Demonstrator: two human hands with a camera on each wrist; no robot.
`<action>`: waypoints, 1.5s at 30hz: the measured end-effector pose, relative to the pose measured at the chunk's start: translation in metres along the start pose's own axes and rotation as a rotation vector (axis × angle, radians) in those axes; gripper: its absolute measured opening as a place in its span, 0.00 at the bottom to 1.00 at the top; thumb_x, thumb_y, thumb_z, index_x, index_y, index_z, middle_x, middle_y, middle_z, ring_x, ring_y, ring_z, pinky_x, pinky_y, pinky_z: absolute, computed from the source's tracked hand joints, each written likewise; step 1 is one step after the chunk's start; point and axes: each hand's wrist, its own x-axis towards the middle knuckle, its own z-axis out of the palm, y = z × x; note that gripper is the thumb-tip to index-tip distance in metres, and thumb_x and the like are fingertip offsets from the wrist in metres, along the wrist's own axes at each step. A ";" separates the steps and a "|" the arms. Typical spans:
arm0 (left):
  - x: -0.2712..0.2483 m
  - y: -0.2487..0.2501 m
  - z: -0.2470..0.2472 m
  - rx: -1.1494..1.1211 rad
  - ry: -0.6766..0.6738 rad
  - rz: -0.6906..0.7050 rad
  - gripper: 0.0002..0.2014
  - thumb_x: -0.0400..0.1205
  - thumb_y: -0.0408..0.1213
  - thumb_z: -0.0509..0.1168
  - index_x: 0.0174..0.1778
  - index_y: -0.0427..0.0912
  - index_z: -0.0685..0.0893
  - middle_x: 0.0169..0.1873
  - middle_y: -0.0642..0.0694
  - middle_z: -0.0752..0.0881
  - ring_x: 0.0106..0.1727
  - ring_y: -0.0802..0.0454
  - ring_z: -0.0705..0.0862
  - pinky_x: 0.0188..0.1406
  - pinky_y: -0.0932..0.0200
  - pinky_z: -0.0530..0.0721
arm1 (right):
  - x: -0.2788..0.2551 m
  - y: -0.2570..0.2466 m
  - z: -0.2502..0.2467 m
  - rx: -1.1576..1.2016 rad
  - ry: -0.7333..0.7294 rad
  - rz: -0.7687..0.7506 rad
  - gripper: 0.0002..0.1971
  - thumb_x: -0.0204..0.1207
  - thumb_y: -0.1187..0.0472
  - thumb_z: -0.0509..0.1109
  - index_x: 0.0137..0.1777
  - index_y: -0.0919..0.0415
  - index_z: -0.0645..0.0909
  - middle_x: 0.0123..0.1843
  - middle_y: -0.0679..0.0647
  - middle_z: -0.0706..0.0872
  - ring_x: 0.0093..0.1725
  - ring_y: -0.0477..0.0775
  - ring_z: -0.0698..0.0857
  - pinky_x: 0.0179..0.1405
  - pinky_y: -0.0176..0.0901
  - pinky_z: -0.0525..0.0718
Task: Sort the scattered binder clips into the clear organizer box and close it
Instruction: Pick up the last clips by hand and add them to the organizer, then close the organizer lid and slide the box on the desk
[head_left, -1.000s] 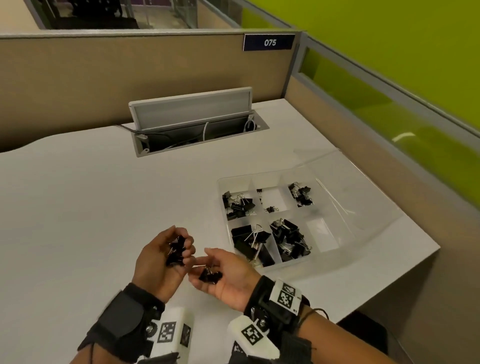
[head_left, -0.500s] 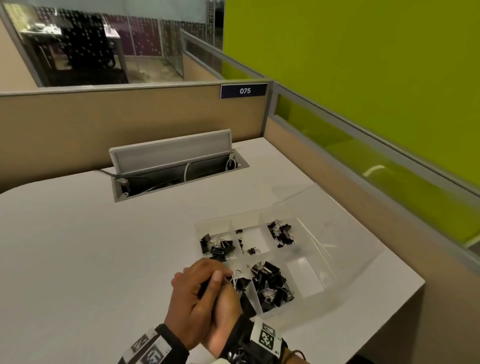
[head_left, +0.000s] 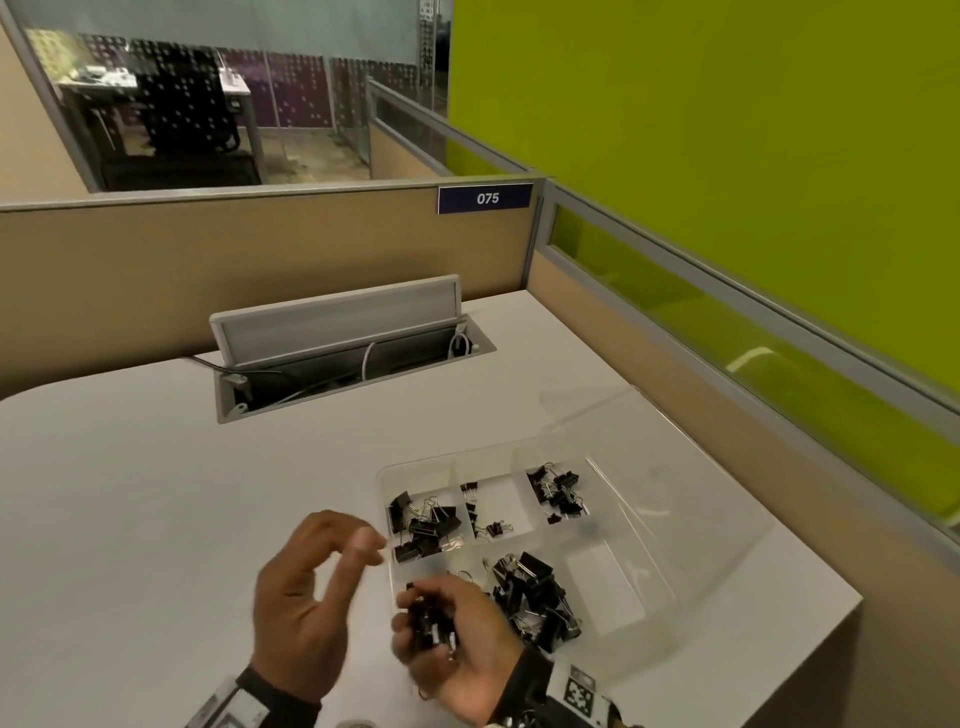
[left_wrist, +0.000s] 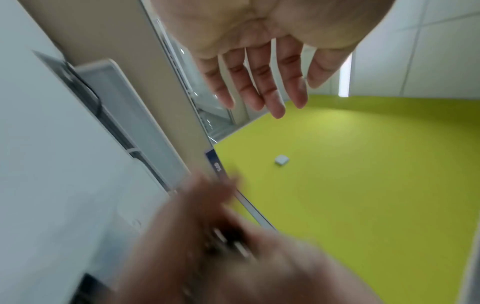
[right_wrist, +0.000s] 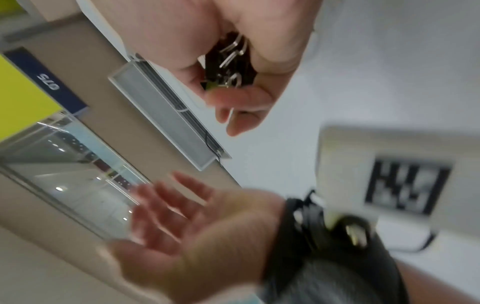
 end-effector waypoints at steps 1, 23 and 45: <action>0.002 -0.006 -0.009 0.017 0.031 -0.029 0.15 0.79 0.42 0.62 0.28 0.43 0.83 0.32 0.51 0.86 0.38 0.54 0.85 0.43 0.61 0.80 | -0.011 -0.010 -0.003 -0.025 0.001 -0.010 0.07 0.68 0.63 0.73 0.36 0.68 0.83 0.33 0.60 0.81 0.25 0.51 0.79 0.09 0.31 0.66; -0.014 -0.076 -0.045 0.148 0.021 -0.567 0.08 0.81 0.36 0.67 0.38 0.39 0.85 0.30 0.45 0.88 0.45 0.40 0.85 0.43 0.49 0.82 | -0.078 -0.137 -0.109 -0.980 0.858 -0.605 0.15 0.79 0.71 0.61 0.59 0.60 0.85 0.59 0.54 0.87 0.62 0.52 0.83 0.68 0.47 0.77; -0.016 -0.065 -0.001 0.118 -0.296 -0.815 0.08 0.75 0.40 0.73 0.45 0.40 0.85 0.38 0.41 0.89 0.38 0.46 0.91 0.32 0.56 0.85 | -0.085 -0.172 -0.120 -1.528 1.244 -0.645 0.11 0.72 0.60 0.76 0.54 0.57 0.88 0.50 0.53 0.90 0.44 0.48 0.83 0.49 0.35 0.78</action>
